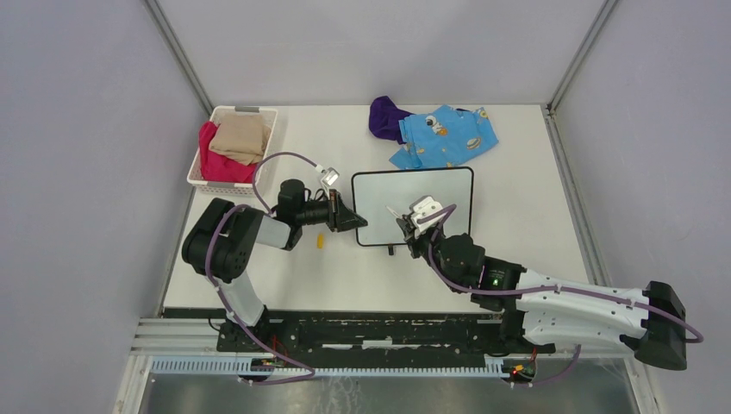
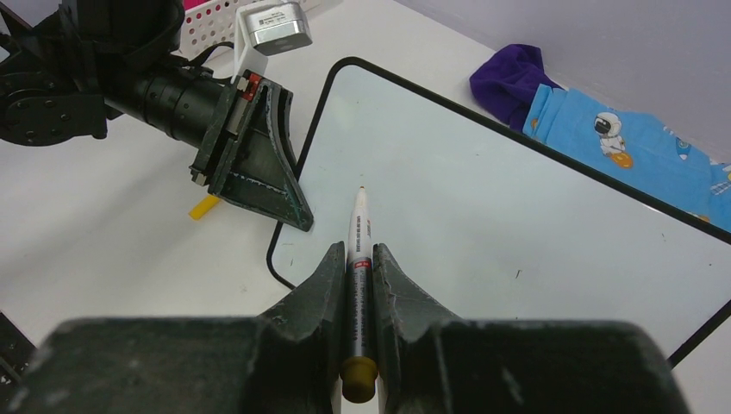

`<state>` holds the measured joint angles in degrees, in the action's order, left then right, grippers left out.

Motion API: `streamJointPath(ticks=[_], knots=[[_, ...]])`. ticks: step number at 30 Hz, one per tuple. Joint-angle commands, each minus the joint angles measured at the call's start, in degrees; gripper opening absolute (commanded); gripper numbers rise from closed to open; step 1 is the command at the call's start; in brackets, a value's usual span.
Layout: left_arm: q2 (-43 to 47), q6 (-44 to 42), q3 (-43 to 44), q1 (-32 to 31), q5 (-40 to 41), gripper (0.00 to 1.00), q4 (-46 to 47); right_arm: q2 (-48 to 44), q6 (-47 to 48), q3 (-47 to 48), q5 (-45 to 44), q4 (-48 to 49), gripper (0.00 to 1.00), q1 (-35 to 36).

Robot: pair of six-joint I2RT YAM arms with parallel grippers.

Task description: Write a sentence on the whiteboard

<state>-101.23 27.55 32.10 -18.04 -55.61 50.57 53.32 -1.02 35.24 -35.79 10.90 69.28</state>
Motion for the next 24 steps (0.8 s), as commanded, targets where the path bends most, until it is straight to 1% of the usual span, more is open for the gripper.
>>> streamJointPath(ticks=[1, 10, 17, 24], knots=[[0.99, -2.16, 1.34, -0.15, -0.04, 0.33, 0.8, 0.22, 0.56, 2.21, -0.43, 3.54, 0.0, 0.33], [1.09, -2.18, 1.3, -0.24, -0.03, 0.3, 0.79, 4.03, 2.51, 4.09, -5.01, 5.19, 0.0, 0.39], [1.12, -2.15, 1.34, -0.24, -0.03, 0.28, 0.76, 8.93, 1.8, 7.14, -9.85, 6.35, 0.0, 0.36], [1.21, -2.15, 1.39, -0.24, -0.08, 0.25, 0.81, 13.3, 2.28, 9.94, -12.4, 7.48, 0.0, 0.24]])
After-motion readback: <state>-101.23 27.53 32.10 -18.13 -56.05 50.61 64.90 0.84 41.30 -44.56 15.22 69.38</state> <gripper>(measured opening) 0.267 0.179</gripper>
